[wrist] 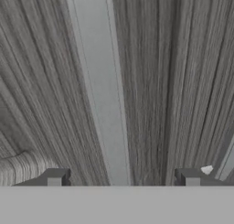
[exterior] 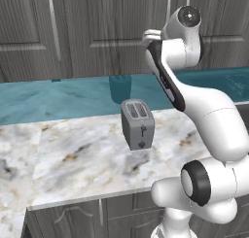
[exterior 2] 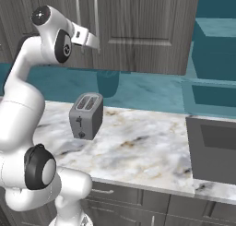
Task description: Open the cabinet. Pick the soap dispenser and place it next to the sink. Then close the cabinet.
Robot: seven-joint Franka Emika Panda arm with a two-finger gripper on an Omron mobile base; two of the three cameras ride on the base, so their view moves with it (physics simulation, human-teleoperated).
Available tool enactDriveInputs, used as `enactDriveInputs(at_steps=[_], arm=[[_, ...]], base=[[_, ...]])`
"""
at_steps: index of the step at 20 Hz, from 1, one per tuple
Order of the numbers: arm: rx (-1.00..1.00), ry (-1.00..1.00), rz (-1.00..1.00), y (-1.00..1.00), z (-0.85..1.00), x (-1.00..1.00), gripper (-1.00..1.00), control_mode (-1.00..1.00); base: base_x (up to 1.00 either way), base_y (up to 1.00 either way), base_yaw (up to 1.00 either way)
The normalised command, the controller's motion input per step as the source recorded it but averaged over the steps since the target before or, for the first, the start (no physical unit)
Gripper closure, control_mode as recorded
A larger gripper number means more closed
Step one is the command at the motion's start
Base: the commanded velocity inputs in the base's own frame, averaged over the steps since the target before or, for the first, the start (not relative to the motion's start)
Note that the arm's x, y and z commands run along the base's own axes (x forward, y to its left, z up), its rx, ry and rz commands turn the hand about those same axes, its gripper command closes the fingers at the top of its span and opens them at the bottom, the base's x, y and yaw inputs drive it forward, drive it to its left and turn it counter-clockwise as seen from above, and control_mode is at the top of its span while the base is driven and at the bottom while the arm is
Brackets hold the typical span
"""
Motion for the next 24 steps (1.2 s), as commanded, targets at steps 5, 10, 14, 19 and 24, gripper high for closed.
enactDriveInputs(at_steps=[5,10,14,19,24], arm=[[0.04,-0.12,0.00,0.00,-0.24,0.41,-1.00,-1.00],[0.08,-0.11,0.00,0.00,-0.36,0.44,-1.00,-1.00],[0.02,-0.07,0.00,0.00,-0.34,0.72,-1.00,-1.00],[0.03,-0.12,0.00,0.00,-0.34,0.76,-1.00,-1.00],[0.03,-0.17,0.00,0.00,-0.42,0.78,-1.00,-1.00]], base=[[0.00,0.00,0.00],[0.00,0.00,0.00],[0.00,0.00,0.00],[0.00,0.00,0.00],[0.00,0.00,0.00]])
